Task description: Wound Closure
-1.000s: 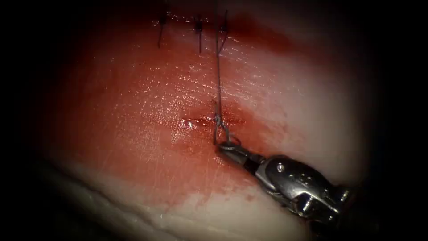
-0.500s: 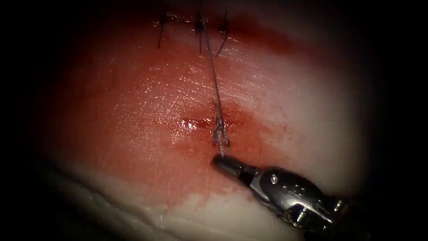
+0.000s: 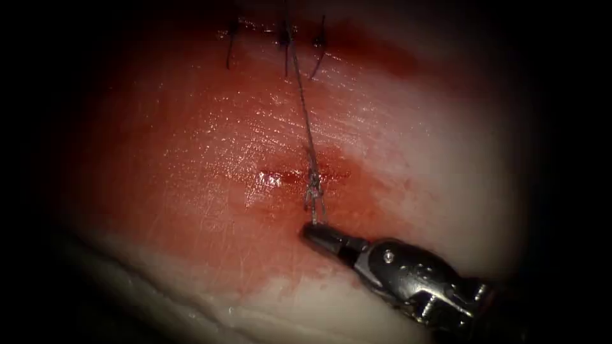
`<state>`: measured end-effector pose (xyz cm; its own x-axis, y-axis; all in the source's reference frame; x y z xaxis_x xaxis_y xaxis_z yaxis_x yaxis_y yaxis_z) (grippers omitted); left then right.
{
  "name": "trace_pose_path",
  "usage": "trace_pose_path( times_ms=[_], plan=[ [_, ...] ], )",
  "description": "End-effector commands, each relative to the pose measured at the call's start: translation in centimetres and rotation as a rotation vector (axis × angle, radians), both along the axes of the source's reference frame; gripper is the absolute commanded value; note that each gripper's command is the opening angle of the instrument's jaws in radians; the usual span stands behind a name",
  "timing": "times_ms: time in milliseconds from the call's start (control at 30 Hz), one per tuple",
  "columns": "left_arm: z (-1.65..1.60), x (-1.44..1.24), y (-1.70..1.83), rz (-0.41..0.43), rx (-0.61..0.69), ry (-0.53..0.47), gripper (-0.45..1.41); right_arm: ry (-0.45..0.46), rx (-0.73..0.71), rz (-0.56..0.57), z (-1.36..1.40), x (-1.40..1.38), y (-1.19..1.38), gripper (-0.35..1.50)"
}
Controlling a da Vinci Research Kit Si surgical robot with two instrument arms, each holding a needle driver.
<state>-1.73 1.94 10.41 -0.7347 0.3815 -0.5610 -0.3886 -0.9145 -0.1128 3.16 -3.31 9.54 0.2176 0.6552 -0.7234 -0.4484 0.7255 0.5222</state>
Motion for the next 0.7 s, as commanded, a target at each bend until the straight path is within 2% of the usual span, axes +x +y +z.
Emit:
trace_pose_path(
  times_ms=[33,167,700],
  plan=[
    [0.0,-0.06,0.09,-0.004,-0.008,-0.001,-0.45,0.002,0.001,-0.002,0.04,0.08,-0.03,-0.35],
    [-0.06,-0.03,0.25,-0.027,-0.039,0.004,-0.45,0.001,-0.002,-0.011,0.02,0.08,-0.05,-0.35],
    [-0.06,0.04,0.54,-0.052,-0.075,0.032,-0.45,-0.014,0.006,-0.063,0.03,0.08,-0.21,-0.35]
  ],
)
